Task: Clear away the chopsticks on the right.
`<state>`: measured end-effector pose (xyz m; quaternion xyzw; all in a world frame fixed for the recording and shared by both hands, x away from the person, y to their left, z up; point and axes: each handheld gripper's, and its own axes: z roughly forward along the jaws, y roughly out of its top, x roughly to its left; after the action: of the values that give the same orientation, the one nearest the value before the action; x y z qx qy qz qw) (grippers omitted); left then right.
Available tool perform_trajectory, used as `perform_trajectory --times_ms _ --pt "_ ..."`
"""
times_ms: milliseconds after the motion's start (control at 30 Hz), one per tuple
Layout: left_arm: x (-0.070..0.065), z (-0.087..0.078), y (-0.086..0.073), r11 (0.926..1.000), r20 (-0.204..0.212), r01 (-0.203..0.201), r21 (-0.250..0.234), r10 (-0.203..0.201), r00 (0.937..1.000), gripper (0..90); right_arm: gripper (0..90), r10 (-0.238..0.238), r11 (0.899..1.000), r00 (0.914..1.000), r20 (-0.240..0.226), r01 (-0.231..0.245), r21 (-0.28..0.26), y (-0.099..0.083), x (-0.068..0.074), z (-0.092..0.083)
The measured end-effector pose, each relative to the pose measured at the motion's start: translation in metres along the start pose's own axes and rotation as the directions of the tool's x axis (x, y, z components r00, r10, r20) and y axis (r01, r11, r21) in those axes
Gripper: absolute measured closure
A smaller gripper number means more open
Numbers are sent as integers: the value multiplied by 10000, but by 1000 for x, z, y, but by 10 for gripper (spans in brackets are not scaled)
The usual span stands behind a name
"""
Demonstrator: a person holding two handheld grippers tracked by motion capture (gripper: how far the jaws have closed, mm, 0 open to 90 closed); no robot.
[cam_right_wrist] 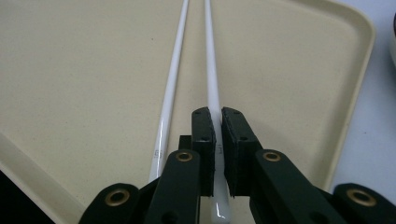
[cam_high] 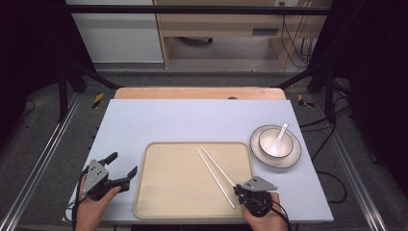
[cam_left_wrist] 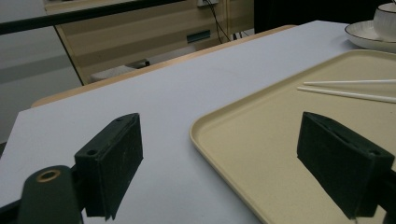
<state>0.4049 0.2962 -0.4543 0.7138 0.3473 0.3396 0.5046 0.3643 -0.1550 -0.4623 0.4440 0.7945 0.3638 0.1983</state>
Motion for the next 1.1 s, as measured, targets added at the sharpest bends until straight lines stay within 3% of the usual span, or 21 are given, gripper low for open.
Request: perform_trajectory --times_ms 67,233,300,400,600,633,700,733,800,967,1100 --pt "0 0 0 10000 22 33 -3 -33 10000 155 838 133 9999 9998 -140 -133 38 -2 3 3" --pt "-5 -1 7 10000 331 27 -6 -27 9994 202 837 -160 9998 9997 -199 163 120 -2 7 9" --pt "-7 -2 11 10000 513 20 -15 -19 9987 235 836 66 9999 9996 -291 -61 161 -2 8 10" --pt "-10 -2 19 10000 703 93 13 -94 9975 280 835 25 9998 9993 -375 -18 173 -2 7 11" --pt "-19 6 30 9990 1271 316 318 -354 9913 401 835 -14 9999 9990 -451 21 158 -3 7 12" --pt "-26 10 33 9982 1480 139 582 -224 9887 441 833 143 9997 9988 -473 -135 187 -3 8 11" --pt "-29 13 34 9973 1581 41 732 -157 9873 488 833 112 9998 9987 -500 -103 185 -3 8 11" --pt "-36 21 38 9949 1818 -158 998 -26 9833 508 834 -15 9999 9986 -522 22 142 -3 5 12" --pt "-40 26 40 9936 1899 -226 1108 12 9818 529 834 140 9998 9984 -544 -131 171 -3 6 12" --pt "-56 53 49 9867 2417 -421 1572 29 9704 640 813 0 9999 9976 -697 8 113 -3 4 13" --pt "-67 72 49 9782 2715 -507 2016 -60 9624 732 708 130 9995 9977 -664 -148 -263 -2 5 8"
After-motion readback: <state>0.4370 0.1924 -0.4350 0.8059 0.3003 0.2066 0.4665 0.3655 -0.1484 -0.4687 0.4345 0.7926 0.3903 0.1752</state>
